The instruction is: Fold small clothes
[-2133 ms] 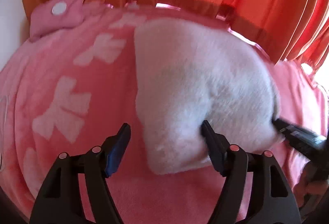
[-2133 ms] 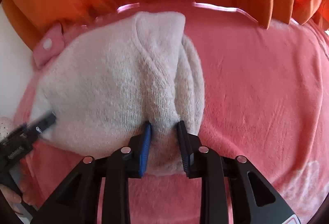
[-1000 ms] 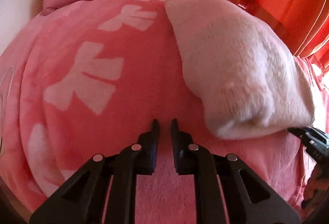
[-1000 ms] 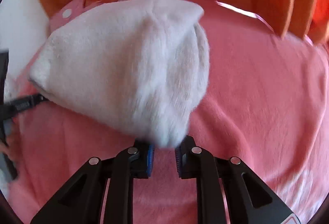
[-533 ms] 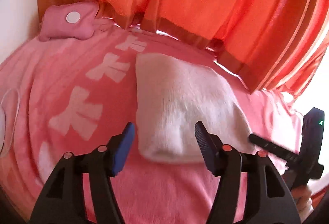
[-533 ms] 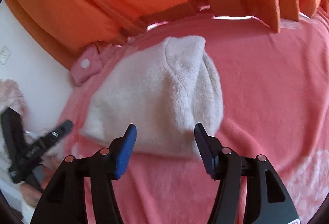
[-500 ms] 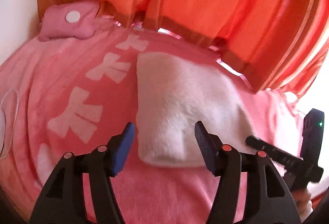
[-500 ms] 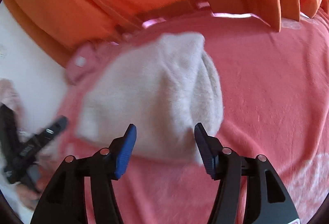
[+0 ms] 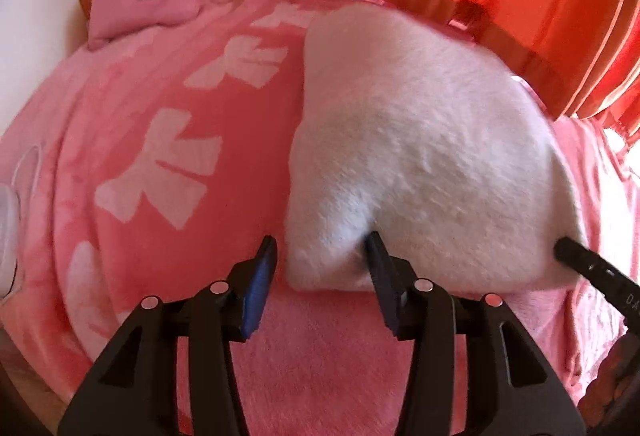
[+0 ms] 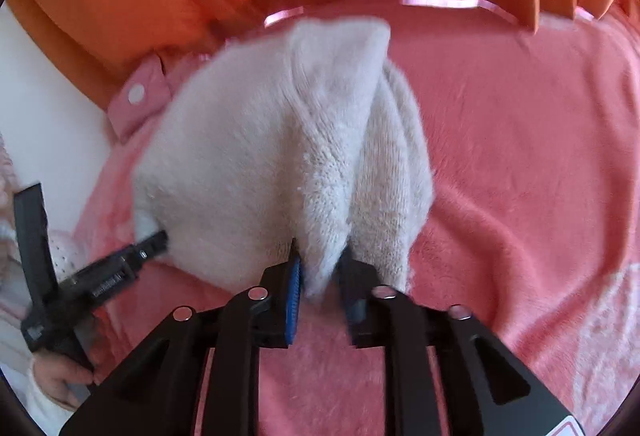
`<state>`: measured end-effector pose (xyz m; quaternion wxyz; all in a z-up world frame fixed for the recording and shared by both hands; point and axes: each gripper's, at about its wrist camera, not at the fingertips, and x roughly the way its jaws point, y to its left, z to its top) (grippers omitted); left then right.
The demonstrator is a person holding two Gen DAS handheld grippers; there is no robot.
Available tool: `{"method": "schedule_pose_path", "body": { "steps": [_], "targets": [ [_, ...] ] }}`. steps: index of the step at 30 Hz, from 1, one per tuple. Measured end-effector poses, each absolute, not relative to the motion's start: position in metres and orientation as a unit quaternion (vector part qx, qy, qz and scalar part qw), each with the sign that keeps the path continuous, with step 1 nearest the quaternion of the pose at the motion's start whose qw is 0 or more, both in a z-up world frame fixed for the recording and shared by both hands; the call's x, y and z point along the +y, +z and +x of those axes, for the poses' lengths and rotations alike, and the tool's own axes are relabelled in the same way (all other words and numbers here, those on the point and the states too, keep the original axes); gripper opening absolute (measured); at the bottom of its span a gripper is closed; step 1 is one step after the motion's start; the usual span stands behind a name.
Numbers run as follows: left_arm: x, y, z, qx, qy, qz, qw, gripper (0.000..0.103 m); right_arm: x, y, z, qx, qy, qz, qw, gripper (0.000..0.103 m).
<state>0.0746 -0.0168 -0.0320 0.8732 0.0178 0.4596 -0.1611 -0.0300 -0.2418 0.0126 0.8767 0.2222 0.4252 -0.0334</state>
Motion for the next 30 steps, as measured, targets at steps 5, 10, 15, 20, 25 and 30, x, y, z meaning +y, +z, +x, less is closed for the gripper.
{"method": "schedule_pose_path", "body": {
  "steps": [5, 10, 15, 20, 25, 30],
  "targets": [
    [-0.016, -0.031, 0.032, 0.429, -0.180, 0.023, 0.885, 0.080, -0.222, 0.011, -0.075, 0.390, -0.090, 0.161, 0.902, 0.072],
    [-0.010, -0.057, 0.010, 0.431, -0.148, 0.038, 0.890, 0.087, -0.205, -0.016, -0.097, 0.413, -0.109, 0.125, 0.895, 0.074],
    [0.007, -0.068, 0.001, 0.413, -0.109, 0.017, 0.904, 0.087, -0.189, -0.026, -0.107, 0.408, -0.118, 0.108, 0.899, 0.081],
    [0.002, -0.068, -0.003, 0.397, -0.116, 0.038, 0.910, 0.087, -0.192, -0.040, -0.104, 0.421, -0.123, 0.145, 0.887, 0.081],
    [-0.007, -0.072, -0.012, 0.388, -0.115, 0.066, 0.912, 0.088, -0.193, -0.043, -0.107, 0.419, -0.136, 0.157, 0.884, 0.081],
    [-0.008, -0.076, -0.014, 0.393, -0.106, 0.071, 0.911, 0.088, -0.190, -0.042, -0.109, 0.415, -0.142, 0.156, 0.885, 0.081]
  ]
}}
